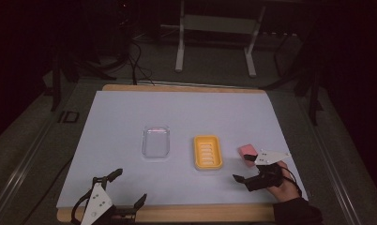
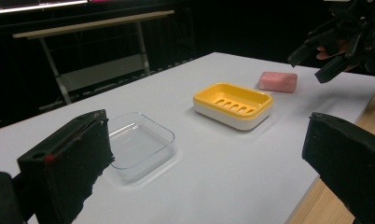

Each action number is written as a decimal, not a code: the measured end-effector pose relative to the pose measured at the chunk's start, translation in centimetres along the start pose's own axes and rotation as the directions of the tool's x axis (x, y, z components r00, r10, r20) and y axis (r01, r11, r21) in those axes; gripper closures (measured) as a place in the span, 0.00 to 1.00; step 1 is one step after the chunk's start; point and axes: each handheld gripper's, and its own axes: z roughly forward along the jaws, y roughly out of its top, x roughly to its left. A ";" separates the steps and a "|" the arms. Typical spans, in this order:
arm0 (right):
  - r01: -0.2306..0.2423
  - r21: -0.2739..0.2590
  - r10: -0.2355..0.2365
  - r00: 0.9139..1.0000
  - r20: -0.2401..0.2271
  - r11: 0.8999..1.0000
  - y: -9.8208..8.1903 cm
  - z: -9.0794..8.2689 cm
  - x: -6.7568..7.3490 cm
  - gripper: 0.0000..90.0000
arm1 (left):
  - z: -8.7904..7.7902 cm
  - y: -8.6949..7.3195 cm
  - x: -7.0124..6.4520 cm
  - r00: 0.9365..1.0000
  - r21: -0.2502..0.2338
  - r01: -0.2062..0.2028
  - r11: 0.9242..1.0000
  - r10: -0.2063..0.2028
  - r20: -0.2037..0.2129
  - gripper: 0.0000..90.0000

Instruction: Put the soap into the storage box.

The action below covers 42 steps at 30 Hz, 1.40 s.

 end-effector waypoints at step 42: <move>-0.331 0.605 0.330 0.937 0.116 0.724 -0.1 -1.3 -2.7 0.19 | 0.2 -0.1 -0.2 1.000 0.013 -0.015 1.000 0.015 -0.006 0.02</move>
